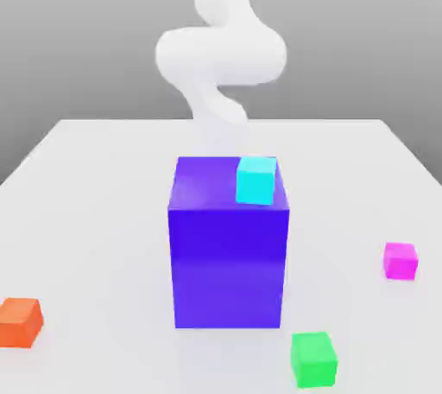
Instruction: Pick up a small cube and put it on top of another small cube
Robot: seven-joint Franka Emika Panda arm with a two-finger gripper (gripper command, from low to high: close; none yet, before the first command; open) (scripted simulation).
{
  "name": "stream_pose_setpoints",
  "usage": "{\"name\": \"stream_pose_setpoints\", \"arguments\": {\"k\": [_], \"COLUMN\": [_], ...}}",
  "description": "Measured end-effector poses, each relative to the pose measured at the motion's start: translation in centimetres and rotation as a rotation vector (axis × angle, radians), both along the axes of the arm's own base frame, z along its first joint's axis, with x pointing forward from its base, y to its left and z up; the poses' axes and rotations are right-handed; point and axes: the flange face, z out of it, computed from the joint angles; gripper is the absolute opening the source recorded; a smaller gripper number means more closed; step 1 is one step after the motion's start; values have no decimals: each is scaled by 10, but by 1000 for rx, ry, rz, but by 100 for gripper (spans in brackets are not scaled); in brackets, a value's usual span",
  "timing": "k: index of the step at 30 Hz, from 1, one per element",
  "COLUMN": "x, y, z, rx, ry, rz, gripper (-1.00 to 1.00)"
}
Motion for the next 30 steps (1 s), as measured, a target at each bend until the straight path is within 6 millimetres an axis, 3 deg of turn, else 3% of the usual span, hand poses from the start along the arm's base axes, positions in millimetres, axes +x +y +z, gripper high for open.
{"name": "stream_pose_setpoints", "arguments": {"k": [7, 15, 22, 30], "x": [40, 56, 44, 5], "y": [57, 131, 194, 255], "z": [-74, -162, -242, -332], "rx": [-183, -381, -549, -733], "ry": [90, 153, 180, 180], "rz": [383, 826, 1224, 1688], "gripper": [0, 0, 0, 0]}}
